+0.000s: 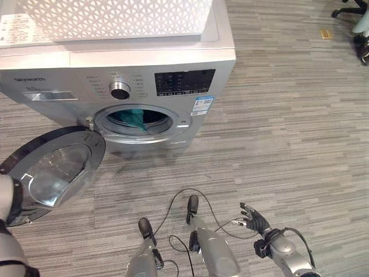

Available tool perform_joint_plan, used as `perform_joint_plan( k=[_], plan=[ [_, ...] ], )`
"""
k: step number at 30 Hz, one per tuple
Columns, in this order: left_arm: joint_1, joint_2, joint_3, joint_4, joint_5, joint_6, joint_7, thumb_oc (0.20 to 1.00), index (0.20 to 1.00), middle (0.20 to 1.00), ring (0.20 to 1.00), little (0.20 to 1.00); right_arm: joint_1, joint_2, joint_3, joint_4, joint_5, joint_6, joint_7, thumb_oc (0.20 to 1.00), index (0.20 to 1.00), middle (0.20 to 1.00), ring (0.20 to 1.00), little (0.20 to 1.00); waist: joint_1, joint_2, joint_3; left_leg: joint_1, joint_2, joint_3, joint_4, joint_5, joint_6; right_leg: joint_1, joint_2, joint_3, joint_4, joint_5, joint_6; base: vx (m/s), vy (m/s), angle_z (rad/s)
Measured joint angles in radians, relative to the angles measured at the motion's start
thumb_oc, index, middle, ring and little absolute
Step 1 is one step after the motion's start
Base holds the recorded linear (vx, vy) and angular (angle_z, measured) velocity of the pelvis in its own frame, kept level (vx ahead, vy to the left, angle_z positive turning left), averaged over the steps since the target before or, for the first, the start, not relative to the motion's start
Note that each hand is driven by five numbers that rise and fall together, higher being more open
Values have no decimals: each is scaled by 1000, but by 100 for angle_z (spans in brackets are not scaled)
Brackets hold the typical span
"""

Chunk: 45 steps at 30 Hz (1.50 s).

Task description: Grab the laundry basket,head to the washer,open it,put in the laundry and shut it.

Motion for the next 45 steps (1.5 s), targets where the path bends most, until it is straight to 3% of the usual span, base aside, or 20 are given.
perform_joint_plan(
  k=[4,12,18,30,33,35,37,38,39,40,41,45],
  plan=[
    [86,58,27,11,-20,14,-10,1000,1000,1000,1000,1000,9,-2,0,-39,0,1,22,1000,1000,1000,1000,1000,2,-14,-9,2,0,2,0,-3,4,-3,2,11,0,0,0,29,11,-6],
    [171,57,13,32,67,14,-97,1000,1000,1000,1000,1000,11,-5,-1,-24,0,2,39,1000,1000,1000,1000,1000,11,-55,-36,-20,5,-4,15,-3,4,-18,5,9,0,2,-2,-9,-4,2],
    [233,28,14,32,134,15,-136,1000,1000,1000,1000,1000,19,-34,0,-32,-1,3,39,1000,1000,1000,1000,1000,9,-67,-43,-68,12,-28,38,-3,2,-43,6,-10,0,8,-5,-26,-24,9],
    [336,-25,104,30,101,10,-157,1000,1000,1000,1000,1000,23,-61,-21,-91,-1,3,38,1000,1000,1000,1000,1000,1,-133,-18,-144,23,-85,87,-11,2,-64,5,-42,0,7,1,-14,3,11],
    [520,-56,211,157,88,-13,-211,1000,1000,1000,1000,1000,6,-64,-17,-115,-2,4,40,1000,1000,1000,1000,1000,-15,-135,-7,-145,23,-83,115,-31,2,-57,3,-37,0,8,4,38,62,-4],
    [693,-123,219,151,110,-8,-284,1000,1000,1000,1000,1000,12,-92,-17,-147,-4,2,40,1000,1000,1000,1000,1000,-27,-136,-8,-129,16,-78,110,-34,6,-47,-3,-8,0,13,11,13,59,-2],
    [706,-218,207,84,135,-16,-355,1000,1000,1000,1000,1000,12,-82,-19,-137,-11,2,38,1000,1000,1000,1000,1000,-6,-158,-24,-130,7,-79,109,-33,7,-47,-11,11,0,16,15,-17,56,7],
    [706,-278,151,0,135,-12,-348,1000,1000,1000,1000,1000,15,-67,-28,-134,-25,1,34,1000,1000,1000,1000,1000,-3,-161,-28,-132,2,-81,112,-33,7,-47,-19,10,0,16,18,-35,57,13],
    [717,-404,42,-232,144,-6,-338,1000,1000,1000,1000,1000,8,-58,-44,-100,-44,3,16,1000,1000,1000,1000,1000,24,-135,-22,-136,-9,-84,113,-32,12,-46,-36,10,0,18,28,-26,34,15],
    [744,-442,13,-357,143,-8,-327,1000,1000,1000,1000,1000,9,-55,-60,-97,-44,3,13,1000,1000,1000,1000,1000,29,-123,-14,-136,-16,-84,113,-32,18,-46,-43,10,0,19,34,-15,26,16],
    [805,-467,-1,-571,129,-11,-323,1000,1000,1000,1000,1000,10,-55,-82,-86,-44,3,11,1000,1000,1000,1000,1000,33,-106,-2,-135,-23,-86,111,-30,21,-42,-53,9,0,20,41,6,26,8],
    [937,-497,-28,-958,42,-73,-338,1000,1000,1000,1000,1000,21,-60,-134,-61,-44,24,-6,1000,1000,1000,1000,1000,53,-63,23,-113,-33,-83,104,-27,26,-26,-58,12,0,23,43,3,7,1]
  ],
)
